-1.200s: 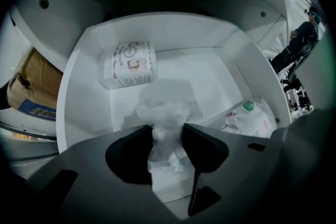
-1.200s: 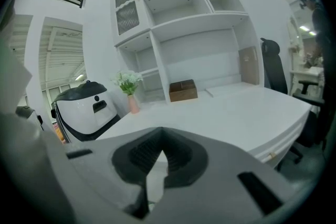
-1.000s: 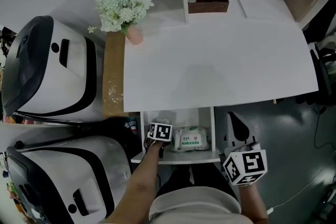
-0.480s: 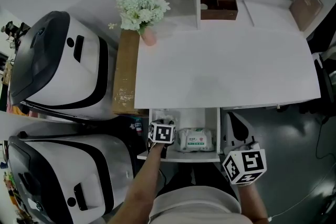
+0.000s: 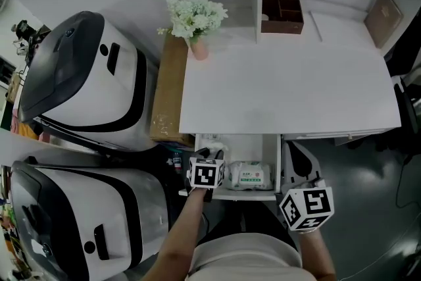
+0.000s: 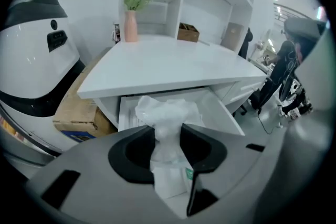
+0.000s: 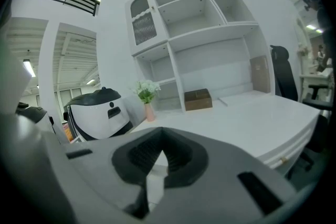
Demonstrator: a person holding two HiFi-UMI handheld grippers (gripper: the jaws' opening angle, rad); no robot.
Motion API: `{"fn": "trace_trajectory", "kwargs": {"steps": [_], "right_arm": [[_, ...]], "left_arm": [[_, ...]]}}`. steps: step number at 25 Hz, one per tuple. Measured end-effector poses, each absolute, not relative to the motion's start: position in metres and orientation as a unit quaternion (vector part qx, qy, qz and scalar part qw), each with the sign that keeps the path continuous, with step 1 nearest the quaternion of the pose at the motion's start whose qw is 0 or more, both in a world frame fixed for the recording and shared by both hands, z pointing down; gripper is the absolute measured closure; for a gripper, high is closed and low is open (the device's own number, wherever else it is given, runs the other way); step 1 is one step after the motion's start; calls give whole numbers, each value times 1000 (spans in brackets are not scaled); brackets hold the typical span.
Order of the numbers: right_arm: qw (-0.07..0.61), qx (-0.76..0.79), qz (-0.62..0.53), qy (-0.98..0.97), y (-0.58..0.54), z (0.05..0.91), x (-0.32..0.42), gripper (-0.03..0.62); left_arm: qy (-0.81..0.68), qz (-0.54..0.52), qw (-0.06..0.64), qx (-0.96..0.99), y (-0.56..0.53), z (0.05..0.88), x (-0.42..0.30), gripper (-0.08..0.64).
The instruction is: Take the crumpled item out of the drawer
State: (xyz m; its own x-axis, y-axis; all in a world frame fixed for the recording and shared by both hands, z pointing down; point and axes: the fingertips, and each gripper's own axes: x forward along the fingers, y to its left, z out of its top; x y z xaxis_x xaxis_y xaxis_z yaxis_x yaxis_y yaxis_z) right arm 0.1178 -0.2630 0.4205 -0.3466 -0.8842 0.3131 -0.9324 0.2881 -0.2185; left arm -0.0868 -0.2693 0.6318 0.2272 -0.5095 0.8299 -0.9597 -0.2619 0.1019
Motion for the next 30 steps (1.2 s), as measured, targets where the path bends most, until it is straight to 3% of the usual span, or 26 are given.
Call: {"fn": "trace_trajectory", "kwargs": {"steps": [30], "right_arm": [[59,559,147,-814,-202,396,75,591]], "left_arm": [[-588,187,206,760,-232,461,-131,422]]}}
